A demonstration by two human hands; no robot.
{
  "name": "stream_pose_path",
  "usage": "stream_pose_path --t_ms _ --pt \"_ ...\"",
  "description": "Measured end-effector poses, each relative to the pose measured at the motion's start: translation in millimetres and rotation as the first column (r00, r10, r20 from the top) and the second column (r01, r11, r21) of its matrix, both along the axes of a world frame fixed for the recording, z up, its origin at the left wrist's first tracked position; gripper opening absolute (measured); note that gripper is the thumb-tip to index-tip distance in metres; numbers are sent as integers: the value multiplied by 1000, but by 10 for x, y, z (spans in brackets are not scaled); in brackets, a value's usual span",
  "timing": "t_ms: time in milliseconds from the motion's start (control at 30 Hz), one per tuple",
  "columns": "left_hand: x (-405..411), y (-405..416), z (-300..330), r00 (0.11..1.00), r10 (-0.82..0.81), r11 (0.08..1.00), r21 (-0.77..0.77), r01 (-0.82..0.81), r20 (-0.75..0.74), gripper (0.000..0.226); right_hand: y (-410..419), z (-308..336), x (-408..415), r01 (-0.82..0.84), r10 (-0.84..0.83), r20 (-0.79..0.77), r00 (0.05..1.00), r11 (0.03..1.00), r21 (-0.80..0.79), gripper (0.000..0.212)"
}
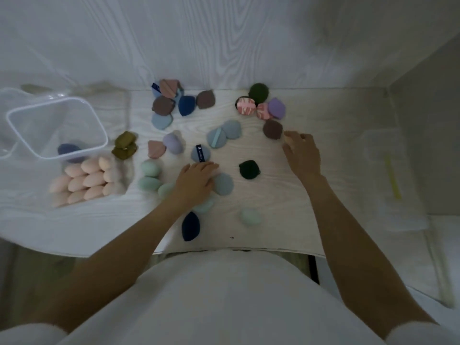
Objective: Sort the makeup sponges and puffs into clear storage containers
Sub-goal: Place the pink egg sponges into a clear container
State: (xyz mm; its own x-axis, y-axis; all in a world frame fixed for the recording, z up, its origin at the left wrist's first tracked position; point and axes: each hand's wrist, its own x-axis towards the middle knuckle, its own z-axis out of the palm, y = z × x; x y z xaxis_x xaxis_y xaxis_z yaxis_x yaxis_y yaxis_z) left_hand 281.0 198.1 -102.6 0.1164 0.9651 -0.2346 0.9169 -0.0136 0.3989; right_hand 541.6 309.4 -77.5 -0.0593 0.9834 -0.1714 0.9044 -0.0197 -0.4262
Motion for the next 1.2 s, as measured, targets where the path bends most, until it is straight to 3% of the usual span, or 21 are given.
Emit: stream_pose_path --t_ms 133,300,467,567,733,867,967,1033,1133,1200 --pt "-164 -133 275 975 91 977 171 -127 203 37 -372 279 -379 -8 58 -286 957 985 174 29" --pt "-709 -489 487 945 180 914 309 -263 272 36 -815 355 -1280 -271 288 -486 825 957 106 23" --pt "-1688 -1044 519 817 471 745 345 -571 333 33 -1096 422 -2422 -419 347 -625 700 907 35 30" --pt "-2285 -1288 423 772 594 705 318 -634 225 43 -1185 427 -3049 -482 432 -631 644 870 104 33" --pt "-2816 -1400 301 872 480 850 298 -435 -95 41 -1286 363 -3887 -447 349 -731 586 892 67 30" --pt "-3083 -1326 346 892 413 879 335 -339 -182 28 -1382 306 -4331 -468 493 -601 630 858 213 37" --pt "-3198 -1267 337 908 356 909 307 -283 -219 31 -1431 189 -4521 -628 709 -367 602 705 330 35" --pt "-3221 -1266 302 916 332 919 296 -260 -227 35 -1432 52 -4539 -667 733 -261 628 680 304 29" --pt "-3240 -1266 279 916 322 923 296 -247 -239 31 -1437 -16 -4520 -649 689 -186 700 724 235 27" --pt "-3232 -1262 285 911 324 908 353 -225 -253 19 -1446 11 -4491 -645 706 -96 702 687 334 27"
